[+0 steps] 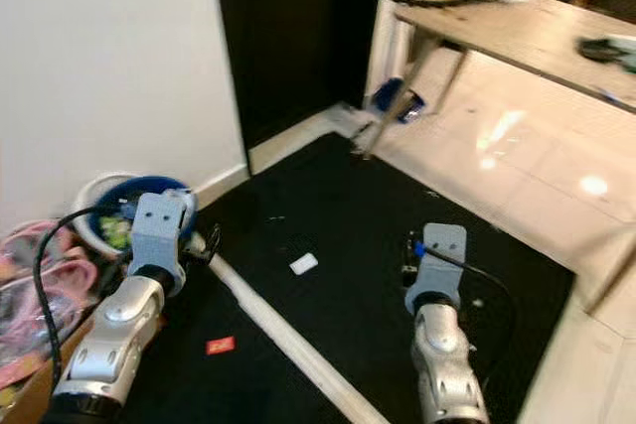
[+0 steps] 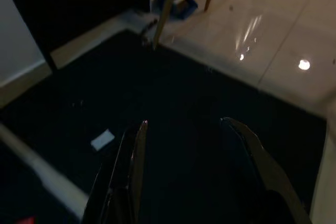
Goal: Picking trash to rubbish bin
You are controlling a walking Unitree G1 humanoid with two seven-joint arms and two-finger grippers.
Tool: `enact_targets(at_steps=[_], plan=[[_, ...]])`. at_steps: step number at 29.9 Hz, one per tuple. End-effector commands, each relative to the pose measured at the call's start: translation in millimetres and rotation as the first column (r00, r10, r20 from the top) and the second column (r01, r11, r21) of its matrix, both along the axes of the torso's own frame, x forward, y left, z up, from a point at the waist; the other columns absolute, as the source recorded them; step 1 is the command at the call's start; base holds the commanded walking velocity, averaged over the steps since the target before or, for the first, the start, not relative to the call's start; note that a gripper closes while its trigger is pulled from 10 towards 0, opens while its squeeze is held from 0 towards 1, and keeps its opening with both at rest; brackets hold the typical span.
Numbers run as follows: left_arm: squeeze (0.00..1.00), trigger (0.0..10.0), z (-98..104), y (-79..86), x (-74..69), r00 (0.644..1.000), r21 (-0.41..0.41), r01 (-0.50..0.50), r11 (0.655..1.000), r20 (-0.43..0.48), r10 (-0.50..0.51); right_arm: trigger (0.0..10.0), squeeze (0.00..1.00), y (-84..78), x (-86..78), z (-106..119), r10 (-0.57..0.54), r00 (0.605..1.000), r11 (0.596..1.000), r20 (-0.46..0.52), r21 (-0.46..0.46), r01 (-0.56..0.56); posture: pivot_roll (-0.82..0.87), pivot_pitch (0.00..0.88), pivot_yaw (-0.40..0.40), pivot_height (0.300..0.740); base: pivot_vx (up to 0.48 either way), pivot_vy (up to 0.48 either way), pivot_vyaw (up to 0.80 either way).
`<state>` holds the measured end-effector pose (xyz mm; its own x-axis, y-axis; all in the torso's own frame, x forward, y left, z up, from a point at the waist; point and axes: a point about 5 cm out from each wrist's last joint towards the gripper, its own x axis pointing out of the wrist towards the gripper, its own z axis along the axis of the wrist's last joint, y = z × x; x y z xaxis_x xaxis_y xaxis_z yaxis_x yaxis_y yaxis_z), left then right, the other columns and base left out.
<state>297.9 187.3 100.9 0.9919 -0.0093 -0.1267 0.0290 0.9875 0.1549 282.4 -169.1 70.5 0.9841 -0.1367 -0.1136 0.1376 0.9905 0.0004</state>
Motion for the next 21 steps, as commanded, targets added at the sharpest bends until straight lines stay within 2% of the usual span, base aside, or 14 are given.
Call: enact_targets(at_steps=[1,10,13,21], plan=[[0.0,10.0,-5.2,-0.8,-2.0,1.0,-0.002,-0.004,1.0,-0.023,0.004,10.0,0.0,-3.4,-2.5,-3.4,-0.005,1.0,1.0,-0.022,-0.003,0.005,-0.03,0.099,0.018,0.74,0.0,0.0,-0.8],[0.0,10.0,-5.5,-5.8,-2.6,1.0,0.006,0.002,1.0,-0.015,-0.002,10.0,0.0,-5.5,-2.4,-2.3,-0.002,1.0,1.0,-0.02,-0.015,0.002,-0.05,0.106,0.009,0.74,0.0,0.0,-0.8],[0.0,10.0,-7.3,-5.5,-3.3,1.0,-0.005,-0.02,1.0,-0.013,0.02,10.0,0.0,-7.1,-2.2,-0.3,0.011,1.0,1.0,-0.021,-0.027,-0.012,-0.06,0.107,-0.029,0.74,0.0,0.0,-0.8],[0.0,10.0,-9.3,-4.4,-7.1,0.999,-0.016,-0.05,0.999,-0.01,0.05,10.0,0.0,-8.1,1.4,2.1,0.04,0.999,0.998,-0.027,-0.044,-0.042,-0.06,0.111,-0.06,0.74,0.0,0.0,-0.8]])
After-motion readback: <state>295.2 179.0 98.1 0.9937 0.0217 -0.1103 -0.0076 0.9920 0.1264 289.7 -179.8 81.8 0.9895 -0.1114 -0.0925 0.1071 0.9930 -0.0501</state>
